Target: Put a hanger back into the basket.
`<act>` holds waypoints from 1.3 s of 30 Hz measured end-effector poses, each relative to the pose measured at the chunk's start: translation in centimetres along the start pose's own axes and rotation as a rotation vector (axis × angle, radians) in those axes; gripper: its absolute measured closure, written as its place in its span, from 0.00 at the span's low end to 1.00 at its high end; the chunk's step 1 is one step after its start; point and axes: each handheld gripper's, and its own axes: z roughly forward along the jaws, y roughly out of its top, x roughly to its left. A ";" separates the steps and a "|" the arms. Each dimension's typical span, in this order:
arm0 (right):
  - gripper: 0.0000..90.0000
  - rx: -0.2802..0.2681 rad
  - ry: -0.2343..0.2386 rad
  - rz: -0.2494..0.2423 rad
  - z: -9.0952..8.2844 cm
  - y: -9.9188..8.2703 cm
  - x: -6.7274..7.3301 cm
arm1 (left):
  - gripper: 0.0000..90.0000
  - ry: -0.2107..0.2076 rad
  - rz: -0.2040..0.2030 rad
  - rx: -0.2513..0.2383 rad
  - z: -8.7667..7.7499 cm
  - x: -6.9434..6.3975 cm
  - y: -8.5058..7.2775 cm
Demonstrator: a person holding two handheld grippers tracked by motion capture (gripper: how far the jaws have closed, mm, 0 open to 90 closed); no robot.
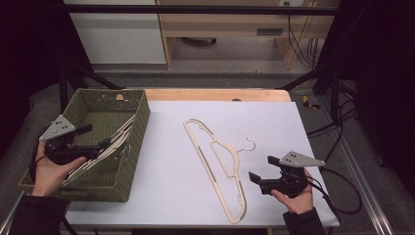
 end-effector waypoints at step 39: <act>0.29 0.201 -0.108 0.061 4.7 -2.0 1.4 | 0.09 -0.234 -0.021 -0.022 8.3 -14.7 -2.4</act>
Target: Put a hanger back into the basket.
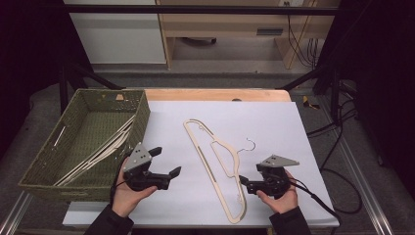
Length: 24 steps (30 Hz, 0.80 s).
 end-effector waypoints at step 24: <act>0.84 0.212 -0.115 -0.037 4.5 -1.3 2.4 | 0.09 -0.028 -0.020 0.053 1.4 0.0 -1.4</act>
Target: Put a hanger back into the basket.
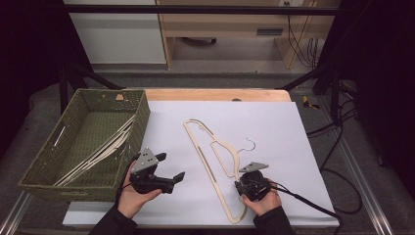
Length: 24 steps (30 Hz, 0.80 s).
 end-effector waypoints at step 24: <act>0.84 0.053 -0.074 0.084 -0.6 -0.3 -2.4 | 0.09 -0.014 -0.014 0.023 0.5 -0.1 -0.2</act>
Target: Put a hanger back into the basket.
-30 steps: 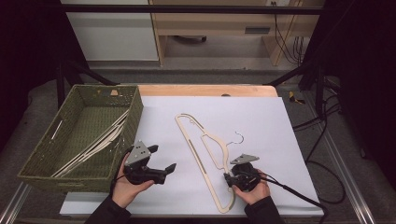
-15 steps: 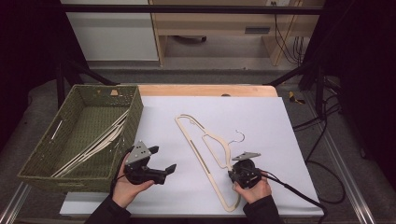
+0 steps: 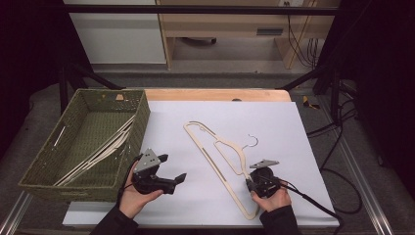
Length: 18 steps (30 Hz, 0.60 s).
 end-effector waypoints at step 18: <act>0.89 -0.120 0.125 0.089 -1.9 -0.1 -2.5 | 0.09 -0.017 0.008 0.006 0.7 -0.5 0.3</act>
